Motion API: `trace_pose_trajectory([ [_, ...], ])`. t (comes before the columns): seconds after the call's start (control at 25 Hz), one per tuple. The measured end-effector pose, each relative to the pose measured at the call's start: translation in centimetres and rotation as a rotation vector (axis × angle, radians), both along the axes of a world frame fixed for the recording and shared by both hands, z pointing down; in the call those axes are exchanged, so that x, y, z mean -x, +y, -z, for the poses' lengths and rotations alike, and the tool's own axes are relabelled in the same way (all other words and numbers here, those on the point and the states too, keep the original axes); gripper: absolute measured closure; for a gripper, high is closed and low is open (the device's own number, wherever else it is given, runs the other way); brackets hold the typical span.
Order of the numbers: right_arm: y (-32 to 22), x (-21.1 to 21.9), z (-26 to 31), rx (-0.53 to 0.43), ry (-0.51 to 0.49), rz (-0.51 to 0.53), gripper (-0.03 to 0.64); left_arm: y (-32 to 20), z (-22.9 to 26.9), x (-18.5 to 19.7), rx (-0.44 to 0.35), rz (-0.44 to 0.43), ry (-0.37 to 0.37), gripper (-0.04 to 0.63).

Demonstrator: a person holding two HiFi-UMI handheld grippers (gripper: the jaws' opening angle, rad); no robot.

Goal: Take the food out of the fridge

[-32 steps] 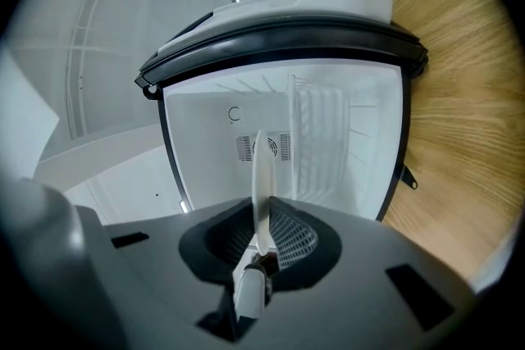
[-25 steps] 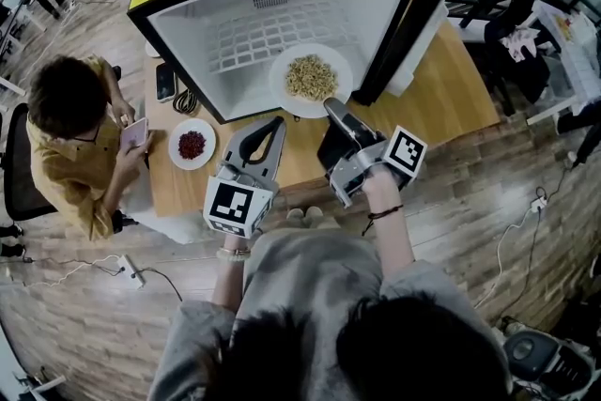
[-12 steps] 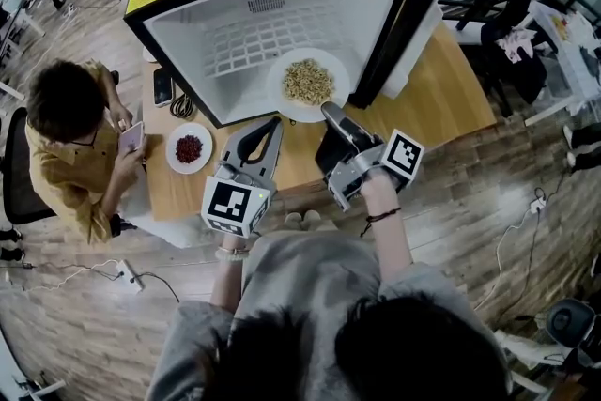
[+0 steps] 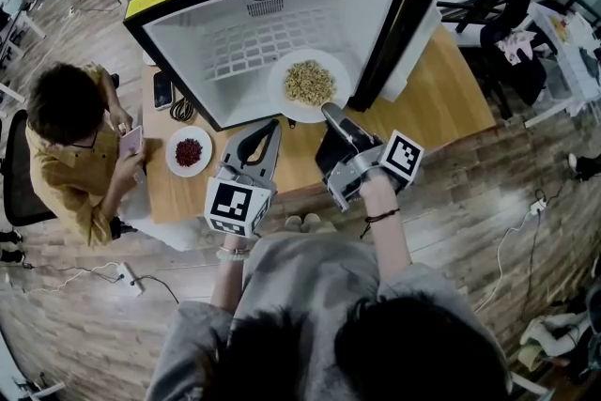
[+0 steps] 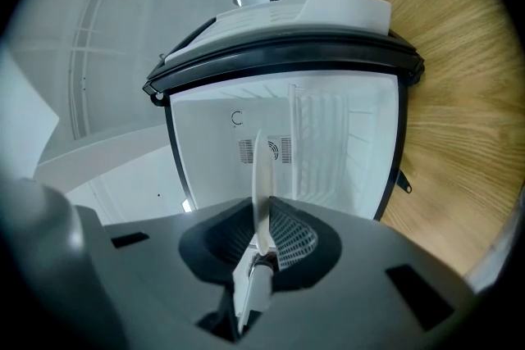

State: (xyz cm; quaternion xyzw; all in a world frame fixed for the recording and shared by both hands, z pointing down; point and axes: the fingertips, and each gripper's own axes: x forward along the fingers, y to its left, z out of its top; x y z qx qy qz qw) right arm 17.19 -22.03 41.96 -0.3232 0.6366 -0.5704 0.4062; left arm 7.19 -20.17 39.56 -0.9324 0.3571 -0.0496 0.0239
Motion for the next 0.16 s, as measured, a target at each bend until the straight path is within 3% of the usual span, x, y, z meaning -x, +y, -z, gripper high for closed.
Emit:
trace_pose_trajectory([
  [0.16, -0.03, -0.14, -0.25, 0.008, 0.004, -0.004, 0.563, -0.02, -0.41, 0.03, 0.016, 0.002, 0.006, 0.588],
])
